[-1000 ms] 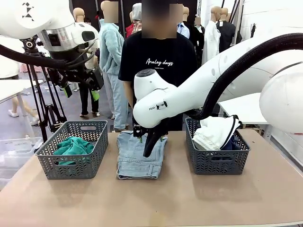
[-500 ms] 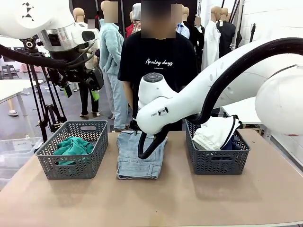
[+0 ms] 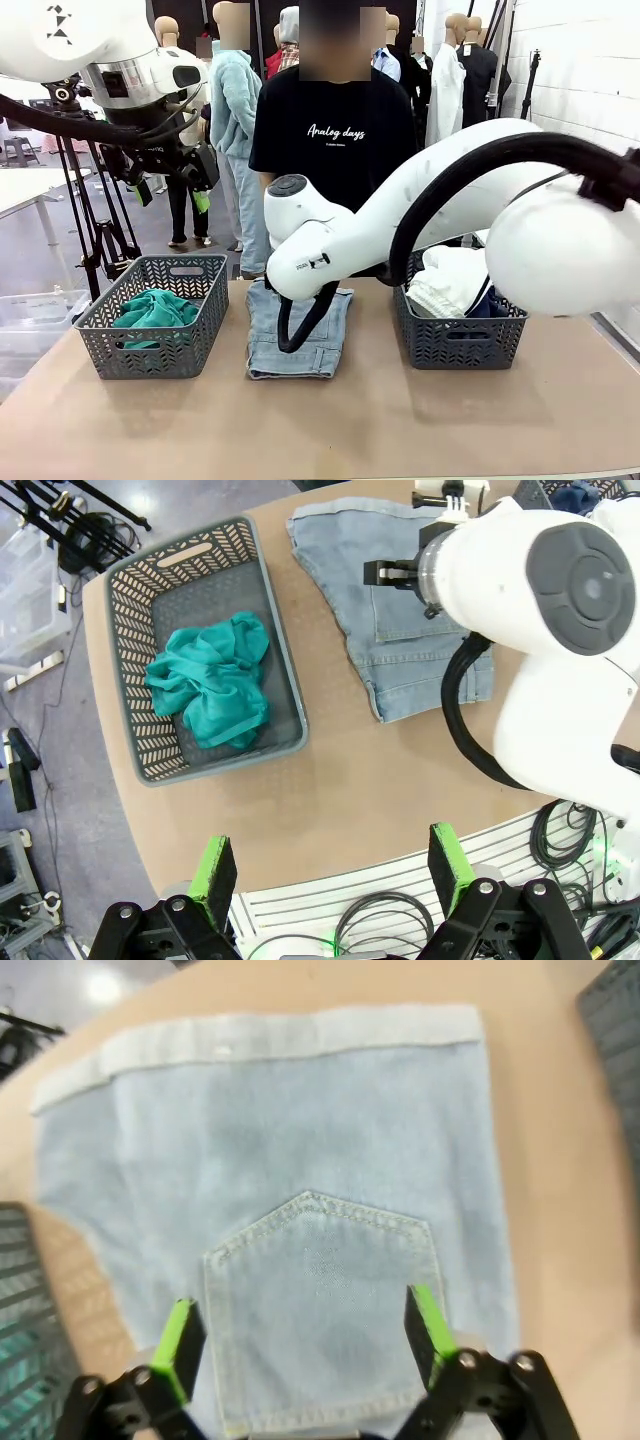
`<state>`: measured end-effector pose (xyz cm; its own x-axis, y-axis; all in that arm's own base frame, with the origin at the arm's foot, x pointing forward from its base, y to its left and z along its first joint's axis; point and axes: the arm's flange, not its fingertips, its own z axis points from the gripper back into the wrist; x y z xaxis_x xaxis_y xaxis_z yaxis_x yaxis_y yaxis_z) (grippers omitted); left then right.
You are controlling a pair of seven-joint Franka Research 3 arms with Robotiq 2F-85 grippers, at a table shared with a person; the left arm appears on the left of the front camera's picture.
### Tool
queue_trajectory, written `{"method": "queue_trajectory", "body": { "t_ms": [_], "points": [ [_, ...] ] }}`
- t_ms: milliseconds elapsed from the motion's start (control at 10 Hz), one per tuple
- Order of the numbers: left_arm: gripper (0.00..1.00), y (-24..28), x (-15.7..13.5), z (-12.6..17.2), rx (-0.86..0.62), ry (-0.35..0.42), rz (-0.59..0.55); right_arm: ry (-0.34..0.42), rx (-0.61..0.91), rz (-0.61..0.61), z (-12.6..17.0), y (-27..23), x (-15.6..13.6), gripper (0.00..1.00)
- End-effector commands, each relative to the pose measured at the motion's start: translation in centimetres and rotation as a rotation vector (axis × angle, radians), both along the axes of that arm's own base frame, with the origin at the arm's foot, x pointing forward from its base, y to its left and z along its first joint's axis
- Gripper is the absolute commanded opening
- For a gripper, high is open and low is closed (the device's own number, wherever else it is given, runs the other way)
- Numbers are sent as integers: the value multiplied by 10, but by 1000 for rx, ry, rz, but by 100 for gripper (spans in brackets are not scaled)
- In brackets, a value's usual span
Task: Sort the tops and bottoms.
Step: Lift clothes from the center of the table with your right hand.
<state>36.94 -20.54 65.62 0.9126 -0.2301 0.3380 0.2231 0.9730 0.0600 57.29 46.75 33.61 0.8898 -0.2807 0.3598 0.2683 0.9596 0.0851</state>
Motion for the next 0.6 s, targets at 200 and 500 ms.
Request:
{"method": "queue_trajectory", "body": {
  "t_ms": [200, 500],
  "points": [
    [100, 2, 0, 1, 0, 4, 4, 84, -89, 50, -9, 10, 26, 100],
    [100, 2, 0, 1, 0, 4, 4, 122, -60, 61, -22, 4, 31, 100]
  ]
}}
